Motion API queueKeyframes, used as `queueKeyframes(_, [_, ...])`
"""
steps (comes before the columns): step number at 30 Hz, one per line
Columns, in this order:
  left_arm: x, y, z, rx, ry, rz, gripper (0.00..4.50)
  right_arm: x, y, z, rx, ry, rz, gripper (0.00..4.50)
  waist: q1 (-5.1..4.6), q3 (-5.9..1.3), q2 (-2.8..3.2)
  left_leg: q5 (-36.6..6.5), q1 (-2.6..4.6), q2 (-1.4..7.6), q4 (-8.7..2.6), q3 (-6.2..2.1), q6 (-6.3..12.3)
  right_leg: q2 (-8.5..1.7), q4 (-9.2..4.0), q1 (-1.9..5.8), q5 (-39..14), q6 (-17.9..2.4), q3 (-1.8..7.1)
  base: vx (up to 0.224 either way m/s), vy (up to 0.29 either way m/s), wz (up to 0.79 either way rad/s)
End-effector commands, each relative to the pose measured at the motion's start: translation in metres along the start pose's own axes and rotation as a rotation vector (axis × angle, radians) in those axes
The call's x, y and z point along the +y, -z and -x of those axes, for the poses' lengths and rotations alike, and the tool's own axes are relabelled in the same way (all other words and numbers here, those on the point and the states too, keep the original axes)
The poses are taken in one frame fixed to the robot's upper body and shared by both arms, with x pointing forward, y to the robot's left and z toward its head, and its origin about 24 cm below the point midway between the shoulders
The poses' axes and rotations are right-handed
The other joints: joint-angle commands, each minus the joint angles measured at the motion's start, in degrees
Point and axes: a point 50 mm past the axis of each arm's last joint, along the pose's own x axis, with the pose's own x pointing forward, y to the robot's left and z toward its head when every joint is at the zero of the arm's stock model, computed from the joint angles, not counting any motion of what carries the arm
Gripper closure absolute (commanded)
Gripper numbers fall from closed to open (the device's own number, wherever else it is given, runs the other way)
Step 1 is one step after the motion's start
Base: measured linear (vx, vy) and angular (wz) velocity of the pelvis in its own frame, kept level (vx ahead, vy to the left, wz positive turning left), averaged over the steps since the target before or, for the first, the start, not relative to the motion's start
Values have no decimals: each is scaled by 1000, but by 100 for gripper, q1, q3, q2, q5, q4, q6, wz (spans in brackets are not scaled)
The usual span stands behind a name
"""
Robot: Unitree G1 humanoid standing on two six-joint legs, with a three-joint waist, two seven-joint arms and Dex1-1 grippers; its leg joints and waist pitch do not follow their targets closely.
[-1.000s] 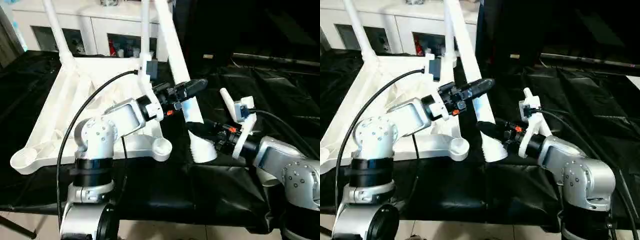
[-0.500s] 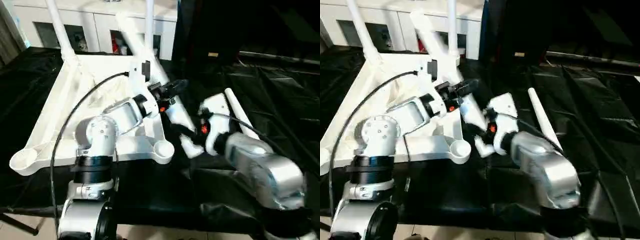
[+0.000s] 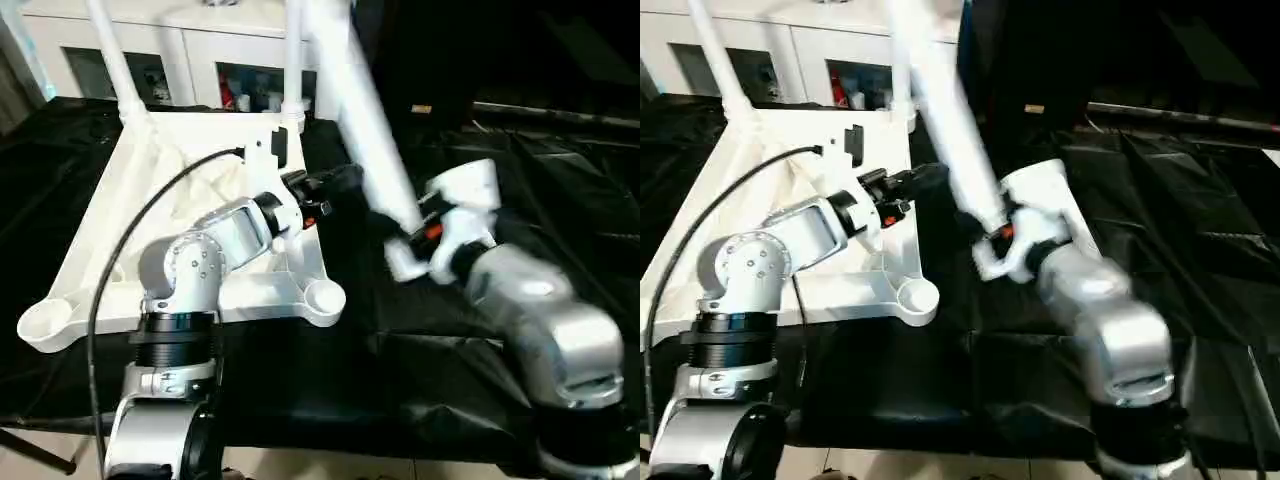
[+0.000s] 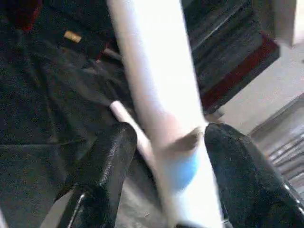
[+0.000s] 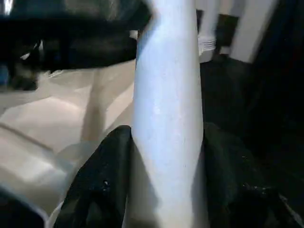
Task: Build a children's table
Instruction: Pick table leg
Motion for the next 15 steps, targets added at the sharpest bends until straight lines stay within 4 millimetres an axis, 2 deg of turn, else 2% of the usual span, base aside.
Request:
queueKeyframes(1, [-7,-4,-4,-7,36,27,129,7,-7,1,-43,-39,23,262,6,-411,63,-1355,100,26,-374,11,-219,-195,-389,311,-1401,-747,155,0,0,0])
queueKeyframes(4, [-7,-4,-5,-15,45,46,124,9,-6,1,-41,-51,29,262,10,-406,65,-1411,101,25,-374,10,-203,-198,-404,305,-1510,-712,156,0,0,0])
queueKeyframes(6, [-8,-3,-6,-16,39,46,86,12,-6,0,-39,-70,33,262,10,-405,58,-1419,97,24,-377,8,-194,-195,-410,307,-1561,-661,153,0,0,0])
queueKeyframes(12, [0,0,-11,-14,-53,56,70,20,-5,-3,-33,-87,90,262,15,-409,54,-1402,89,24,-377,-1,-197,-194,-411,313,-1545,-607,154,0,0,0])
queueKeyframes(13, [2,1,-12,-6,-73,64,101,22,-5,-5,-31,-92,117,262,18,-412,67,-1387,92,19,-371,0,-209,-196,-411,313,-1537,-591,155,0,0,0])
queueKeyframes(15, [2,2,-12,1,-79,65,110,24,-5,-6,-31,-95,127,262,15,-411,65,-1373,89,21,-375,-3,-208,-191,-410,314,-1516,-584,155,0,0,0])
